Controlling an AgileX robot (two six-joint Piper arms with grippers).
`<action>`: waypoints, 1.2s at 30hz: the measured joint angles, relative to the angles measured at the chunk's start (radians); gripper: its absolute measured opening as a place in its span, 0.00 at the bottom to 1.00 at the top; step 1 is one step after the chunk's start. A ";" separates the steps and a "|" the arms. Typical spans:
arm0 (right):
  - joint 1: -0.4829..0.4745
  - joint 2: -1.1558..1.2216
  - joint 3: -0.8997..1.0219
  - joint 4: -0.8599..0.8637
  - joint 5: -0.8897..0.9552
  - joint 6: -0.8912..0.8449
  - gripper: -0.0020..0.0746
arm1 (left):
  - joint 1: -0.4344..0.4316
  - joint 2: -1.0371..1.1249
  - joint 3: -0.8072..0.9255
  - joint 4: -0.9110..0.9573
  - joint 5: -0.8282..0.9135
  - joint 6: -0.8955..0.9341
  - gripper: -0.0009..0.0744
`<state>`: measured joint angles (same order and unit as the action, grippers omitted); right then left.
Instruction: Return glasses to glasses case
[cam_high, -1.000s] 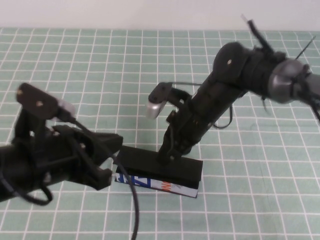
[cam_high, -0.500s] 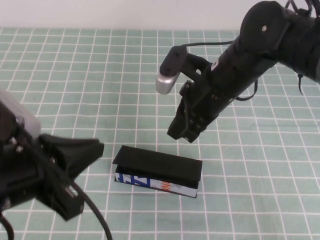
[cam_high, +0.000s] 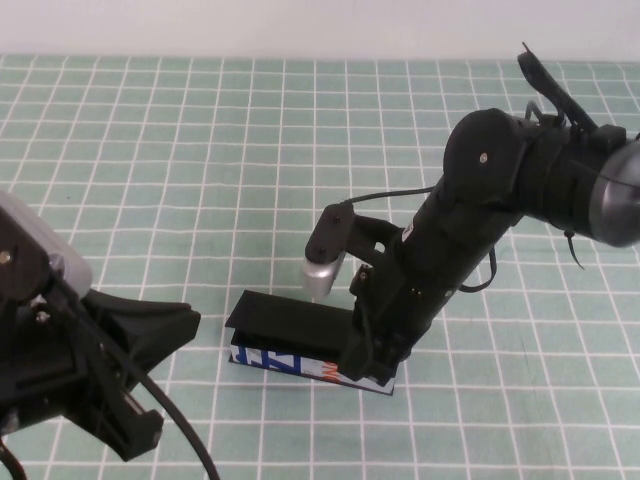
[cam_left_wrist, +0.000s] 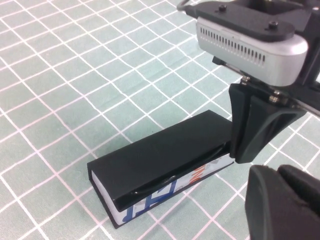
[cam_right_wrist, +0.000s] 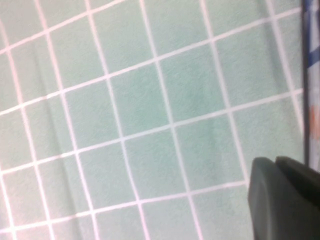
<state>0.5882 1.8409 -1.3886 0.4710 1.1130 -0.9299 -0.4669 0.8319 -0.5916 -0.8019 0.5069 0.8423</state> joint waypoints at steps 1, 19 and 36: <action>0.000 0.002 0.000 0.003 -0.009 0.000 0.01 | 0.000 0.000 0.000 0.000 0.000 -0.002 0.01; -0.063 -0.272 0.002 -0.063 -0.234 0.187 0.01 | 0.000 -0.201 0.000 0.075 0.030 -0.099 0.01; -0.026 -0.048 0.071 0.040 -0.068 0.031 0.01 | 0.000 -0.209 0.000 0.133 0.069 -0.146 0.01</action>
<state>0.5621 1.7928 -1.3173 0.5106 1.0447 -0.8986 -0.4669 0.6226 -0.5916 -0.6692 0.5755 0.6959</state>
